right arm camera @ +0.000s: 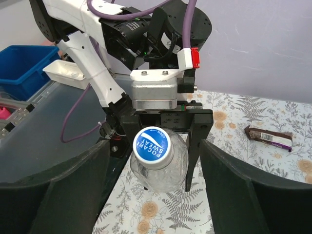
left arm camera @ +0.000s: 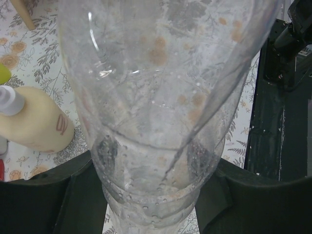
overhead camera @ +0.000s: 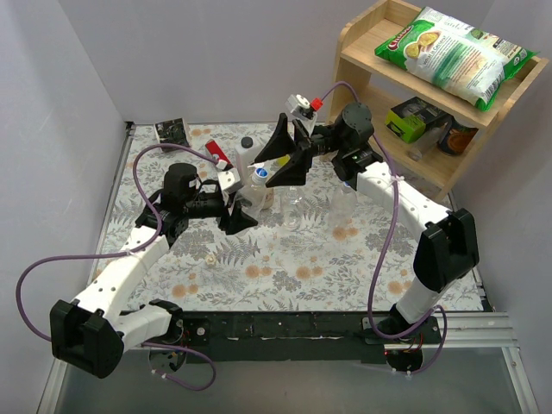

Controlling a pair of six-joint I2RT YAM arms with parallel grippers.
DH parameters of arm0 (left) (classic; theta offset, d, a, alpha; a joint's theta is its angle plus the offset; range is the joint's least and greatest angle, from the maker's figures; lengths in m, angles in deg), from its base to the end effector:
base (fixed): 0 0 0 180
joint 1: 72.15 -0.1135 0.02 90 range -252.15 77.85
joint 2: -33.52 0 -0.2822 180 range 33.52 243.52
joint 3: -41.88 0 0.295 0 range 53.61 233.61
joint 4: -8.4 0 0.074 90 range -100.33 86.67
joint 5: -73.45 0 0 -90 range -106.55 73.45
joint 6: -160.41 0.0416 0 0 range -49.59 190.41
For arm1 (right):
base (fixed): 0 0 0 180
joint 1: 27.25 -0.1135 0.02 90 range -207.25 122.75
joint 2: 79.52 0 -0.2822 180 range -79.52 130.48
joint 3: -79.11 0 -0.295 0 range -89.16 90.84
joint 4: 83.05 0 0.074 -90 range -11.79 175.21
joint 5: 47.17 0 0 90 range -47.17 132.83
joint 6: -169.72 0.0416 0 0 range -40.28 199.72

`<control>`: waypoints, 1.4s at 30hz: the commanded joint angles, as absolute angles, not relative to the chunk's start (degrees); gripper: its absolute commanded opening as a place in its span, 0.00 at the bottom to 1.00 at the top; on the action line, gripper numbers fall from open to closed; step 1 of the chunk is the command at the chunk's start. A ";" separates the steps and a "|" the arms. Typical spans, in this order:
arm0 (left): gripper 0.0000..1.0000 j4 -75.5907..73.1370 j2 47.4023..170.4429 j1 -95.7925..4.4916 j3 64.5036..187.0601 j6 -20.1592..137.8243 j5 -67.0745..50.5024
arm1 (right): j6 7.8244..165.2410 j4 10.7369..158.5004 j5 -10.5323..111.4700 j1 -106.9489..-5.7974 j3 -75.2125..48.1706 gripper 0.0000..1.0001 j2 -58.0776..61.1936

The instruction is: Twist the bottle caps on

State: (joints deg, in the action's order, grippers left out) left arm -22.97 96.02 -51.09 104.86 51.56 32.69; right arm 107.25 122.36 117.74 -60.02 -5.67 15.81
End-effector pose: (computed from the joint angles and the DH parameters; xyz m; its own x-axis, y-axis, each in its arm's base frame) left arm 0.2420 -0.1270 0.3144 -0.7252 0.0532 -0.6865 0.6413 0.4152 -0.6453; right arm 0.3297 0.2600 0.4302 -0.0857 0.0879 -0.9924 -0.9419 -0.3318 0.0520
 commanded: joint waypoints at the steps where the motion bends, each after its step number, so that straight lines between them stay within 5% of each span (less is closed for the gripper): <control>1: 0.00 -22.93 95.83 -51.41 107.23 50.90 34.61 | 111.62 128.63 119.47 -60.73 -3.46 0.77 15.84; 22: 0.00 -18.71 97.33 -51.41 107.05 47.21 33.46 | 109.51 122.66 115.43 -63.63 -4.43 0.27 16.98; 27: 0.00 -14.95 97.33 -51.41 106.70 43.09 28.90 | 99.52 106.78 106.93 -63.81 -2.76 0.01 15.41; 34: 0.00 -10.10 96.36 -51.23 105.73 35.00 13.71 | 95.18 86.46 61.00 -66.00 -2.68 0.01 7.84; 37: 0.00 -10.10 96.27 -51.23 104.86 35.17 9.47 | 96.50 82.22 55.22 -68.99 -0.21 0.01 8.11; 38: 0.00 -10.36 96.10 -51.23 104.59 35.52 9.90 | 97.29 85.97 57.40 -69.17 -0.91 0.26 7.58; 40: 0.00 -12.02 96.01 -51.23 104.50 37.27 12.18 | 95.99 88.63 64.23 -68.65 -1.44 0.55 6.96; 42: 0.00 -14.91 95.83 -51.32 104.76 39.03 16.47 | 95.27 92.48 68.99 -66.37 -1.70 0.71 5.91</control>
State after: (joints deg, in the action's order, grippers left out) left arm -13.48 97.66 -50.70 104.73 38.23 15.24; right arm 97.32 89.16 66.55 -68.94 -2.15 8.51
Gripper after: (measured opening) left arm 0.555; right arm 0.592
